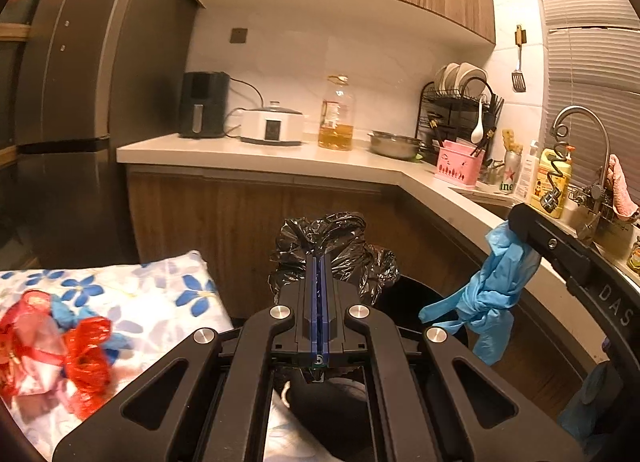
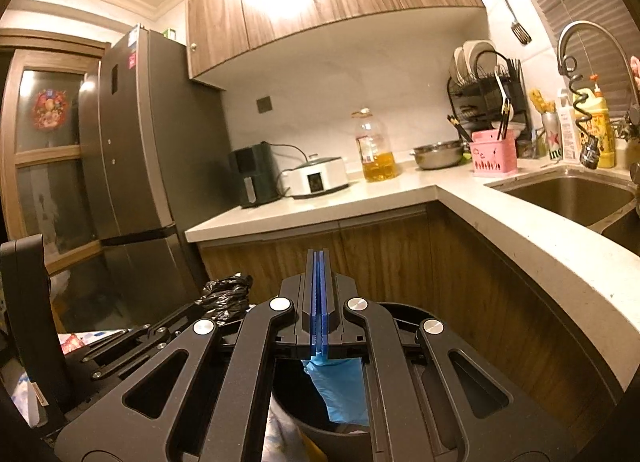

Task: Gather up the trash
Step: 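Carry the light blue and black bags with both tools over the bin, then open both tools to drop the bags into the bin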

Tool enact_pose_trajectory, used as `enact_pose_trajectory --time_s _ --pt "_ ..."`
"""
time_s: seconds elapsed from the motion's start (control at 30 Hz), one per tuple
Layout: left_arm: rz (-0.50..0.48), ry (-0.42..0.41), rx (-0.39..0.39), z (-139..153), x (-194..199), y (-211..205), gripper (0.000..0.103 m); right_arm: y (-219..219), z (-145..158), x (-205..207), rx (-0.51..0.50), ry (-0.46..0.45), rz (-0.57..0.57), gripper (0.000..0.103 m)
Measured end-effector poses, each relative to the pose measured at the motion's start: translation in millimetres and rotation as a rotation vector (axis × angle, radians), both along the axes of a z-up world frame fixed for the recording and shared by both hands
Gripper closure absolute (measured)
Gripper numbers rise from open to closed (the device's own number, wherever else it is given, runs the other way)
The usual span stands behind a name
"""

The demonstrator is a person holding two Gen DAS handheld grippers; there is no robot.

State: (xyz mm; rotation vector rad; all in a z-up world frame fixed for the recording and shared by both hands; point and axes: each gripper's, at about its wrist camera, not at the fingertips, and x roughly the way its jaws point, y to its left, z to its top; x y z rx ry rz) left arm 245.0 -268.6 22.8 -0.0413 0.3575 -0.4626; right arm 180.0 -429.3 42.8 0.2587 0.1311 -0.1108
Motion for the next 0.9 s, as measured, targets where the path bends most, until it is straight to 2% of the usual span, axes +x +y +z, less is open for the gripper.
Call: enact_pose_trajectory --time_s 0.4,0.73,0.8,0.87,0.9 --pt "-0.043 0.042 0.016 -17.1 27.6 -24.1 0.102 -14.0 -7.8 23.8 0.010 0.031 0.003 0.102" --pt "-0.081 0.052 0.047 -23.4 35.5 -38.2 0.100 -24.0 -8.2 37.5 0.021 0.044 0.007 0.101" --pt "-0.087 0.051 0.056 -25.8 36.5 -39.7 0.099 -25.7 -8.8 40.6 0.022 0.056 0.002 0.097" --pt "-0.085 0.064 0.062 -28.8 38.5 -39.3 0.093 -27.7 -9.2 43.0 0.024 0.063 0.001 0.086" --pt "-0.083 0.068 0.060 -29.6 39.3 -38.2 0.085 -28.3 -9.7 43.4 0.025 0.066 -0.005 0.082"
